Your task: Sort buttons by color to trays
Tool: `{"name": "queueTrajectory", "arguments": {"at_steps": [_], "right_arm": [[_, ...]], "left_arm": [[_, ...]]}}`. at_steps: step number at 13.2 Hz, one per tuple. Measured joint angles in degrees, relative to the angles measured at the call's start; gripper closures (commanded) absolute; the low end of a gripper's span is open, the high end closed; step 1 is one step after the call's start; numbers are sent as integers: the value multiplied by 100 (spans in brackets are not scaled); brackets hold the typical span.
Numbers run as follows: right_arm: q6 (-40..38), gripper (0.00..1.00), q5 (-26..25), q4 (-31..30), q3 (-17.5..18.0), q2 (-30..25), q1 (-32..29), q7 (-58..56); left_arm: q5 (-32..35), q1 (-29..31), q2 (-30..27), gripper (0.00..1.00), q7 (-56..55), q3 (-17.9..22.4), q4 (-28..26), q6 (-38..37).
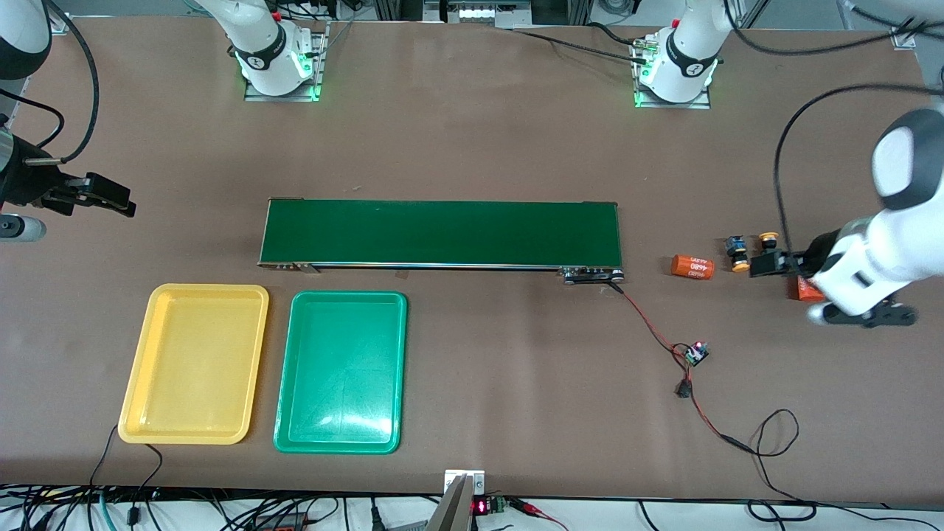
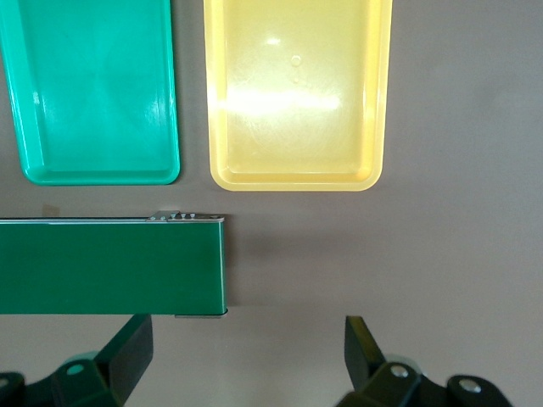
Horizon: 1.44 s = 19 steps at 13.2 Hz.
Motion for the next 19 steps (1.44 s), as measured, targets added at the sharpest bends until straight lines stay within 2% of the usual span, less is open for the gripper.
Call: {"name": "queueTrajectory", "arguments": {"at_steps": [3, 5, 9, 12, 15, 19], "right_arm": [[-6, 0, 2, 0, 0, 1, 2, 0], [-12, 0, 7, 0, 4, 8, 6, -10], [-78, 0, 10, -14, 9, 35, 25, -20], [-156, 0, 27, -19, 19, 37, 75, -22], [-174, 0, 37, -25, 33, 48, 230, -15], [-171, 0, 38, -32, 36, 145, 380, -11]], "left_arm": [[0, -237, 257, 0, 35, -29, 1, 16], [0, -451, 296, 0, 469, -37, -3, -42], [1, -457, 374, 0, 2629, 6, -221, -104], [1, -383, 345, 0, 4688, 31, -882, 297], [1, -341, 317, 0, 6001, 35, -1375, 598], [1, 46, 172, 0, 7595, 44, -2407, 2086]]}}
